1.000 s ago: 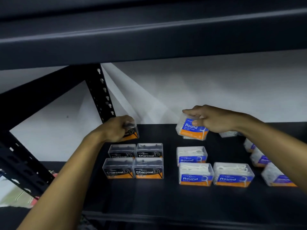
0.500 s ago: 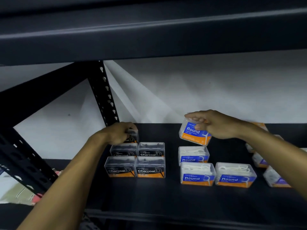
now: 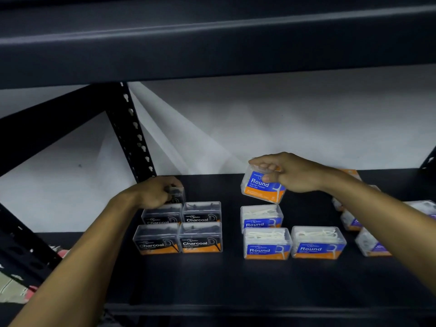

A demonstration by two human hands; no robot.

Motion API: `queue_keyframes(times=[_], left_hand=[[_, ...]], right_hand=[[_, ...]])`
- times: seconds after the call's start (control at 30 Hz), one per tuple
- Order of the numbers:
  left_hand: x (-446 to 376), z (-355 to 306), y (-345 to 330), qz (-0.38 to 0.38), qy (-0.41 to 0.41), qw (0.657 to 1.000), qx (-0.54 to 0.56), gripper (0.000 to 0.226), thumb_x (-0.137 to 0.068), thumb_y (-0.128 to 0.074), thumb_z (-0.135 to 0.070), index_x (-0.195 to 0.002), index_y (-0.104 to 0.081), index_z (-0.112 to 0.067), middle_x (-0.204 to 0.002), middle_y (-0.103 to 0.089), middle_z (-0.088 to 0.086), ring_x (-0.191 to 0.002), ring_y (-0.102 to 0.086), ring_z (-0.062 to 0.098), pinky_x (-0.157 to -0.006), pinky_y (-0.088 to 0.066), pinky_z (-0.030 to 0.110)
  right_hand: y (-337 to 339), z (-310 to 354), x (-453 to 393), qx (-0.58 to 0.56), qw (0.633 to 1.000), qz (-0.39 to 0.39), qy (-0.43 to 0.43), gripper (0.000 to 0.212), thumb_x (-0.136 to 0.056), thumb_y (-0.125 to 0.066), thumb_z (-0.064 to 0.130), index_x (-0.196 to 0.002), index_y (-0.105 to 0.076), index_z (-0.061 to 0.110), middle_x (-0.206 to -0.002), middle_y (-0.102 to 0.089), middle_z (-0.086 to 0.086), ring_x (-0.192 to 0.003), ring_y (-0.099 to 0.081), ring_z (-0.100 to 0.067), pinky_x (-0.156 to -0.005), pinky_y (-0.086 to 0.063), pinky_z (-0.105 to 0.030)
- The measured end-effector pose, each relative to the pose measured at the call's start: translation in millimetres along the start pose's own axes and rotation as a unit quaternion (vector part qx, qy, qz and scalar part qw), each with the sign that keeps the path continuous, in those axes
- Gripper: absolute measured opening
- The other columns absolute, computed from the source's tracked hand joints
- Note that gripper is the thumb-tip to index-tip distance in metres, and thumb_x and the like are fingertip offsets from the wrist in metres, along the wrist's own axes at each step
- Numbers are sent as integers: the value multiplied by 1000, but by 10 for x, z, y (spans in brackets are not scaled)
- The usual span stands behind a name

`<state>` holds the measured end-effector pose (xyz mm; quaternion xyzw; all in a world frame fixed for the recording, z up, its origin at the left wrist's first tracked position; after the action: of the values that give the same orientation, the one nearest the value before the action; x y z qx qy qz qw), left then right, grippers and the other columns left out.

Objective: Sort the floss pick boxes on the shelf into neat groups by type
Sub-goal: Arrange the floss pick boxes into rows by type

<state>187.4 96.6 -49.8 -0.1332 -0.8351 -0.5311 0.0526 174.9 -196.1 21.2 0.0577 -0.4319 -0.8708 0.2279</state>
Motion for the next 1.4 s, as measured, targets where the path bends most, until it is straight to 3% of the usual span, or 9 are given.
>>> queue_keyframes(times=[0.17,0.27,0.4,0.5,0.63,0.73,1.0,1.4], left_hand=[[-23,22,0,4,-1,1000,-26,39,-94,-52,-7,-110,-56,-43,-123,-60,-7,-115,-55,14,-100,-45,35],[-24,-11,-17,17,-14,999,-48,36,-96,-53,-11,-116,-57,-40,-128,-57,-10,-119,-53,14,-104,-43,36],[-38,-4,-6,12,-25,997,-70,36,-95,-54,-12,-113,-61,-42,-127,-58,-12,-119,-53,12,-105,-41,34],[-32,0,-21,6,-20,998,-65,41,-92,-52,-10,-110,-59,-46,-131,-57,-11,-122,-53,14,-107,-41,37],[-17,-31,-55,-7,-6,998,-63,46,-97,-49,-3,-131,-52,-33,-142,-52,-3,-133,-46,18,-110,-35,32],[-22,-42,-65,-5,3,997,-74,53,-98,-47,-4,-146,-44,-26,-153,-42,1,-140,-39,21,-113,-31,30],[-1,-71,-34,-12,14,996,-85,48,-100,-48,-10,-146,-45,-24,-154,-42,1,-140,-39,22,-115,-30,32],[-11,-17,-56,1,23,997,-75,52,-97,-49,-9,-146,-44,-26,-153,-44,0,-138,-42,20,-115,-33,35]], right_hand=[[21,-12,22,6,1000,-2,-2,54,-93,-59,17,-141,-41,32,-142,-48,-2,-115,-54,-11,-90,-55,-34],[113,-73,81,25,999,-22,-6,55,-93,-59,16,-142,-40,31,-140,-49,-1,-111,-52,-9,-89,-50,-27],[270,-294,233,96,994,-48,-32,55,-93,-58,16,-143,-39,27,-136,-47,0,-124,-47,-15,-95,-41,-23],[312,-489,388,118,990,-59,-54,53,-93,-57,16,-143,-41,26,-133,-47,0,-120,-47,-17,-94,-40,-25],[220,-661,545,118,988,-42,-87,52,-92,-58,12,-140,-45,28,-142,-44,1,-128,-43,-18,-104,-41,-33],[82,-695,589,131,986,-10,-98,50,-91,-58,11,-136,-48,29,-141,-47,4,-123,-47,-16,-101,-44,-36],[-129,-662,590,167,981,25,-96,44,-88,-59,14,-128,-55,34,-134,-52,9,-117,-52,-14,-94,-48,-33],[-150,-690,611,163,982,39,-91,48,-87,-62,16,-129,-53,37,-138,-49,10,-123,-48,-13,-100,-45,-36]])
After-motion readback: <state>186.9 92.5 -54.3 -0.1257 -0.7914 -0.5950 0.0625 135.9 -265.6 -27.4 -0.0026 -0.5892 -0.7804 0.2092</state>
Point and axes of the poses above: each hand's wrist, its own x-axis away from the middle knuckle, its own y-axis out of the back of the hand, z = x × y, the point moved 10 cm from there along -x, towards the middle knuckle
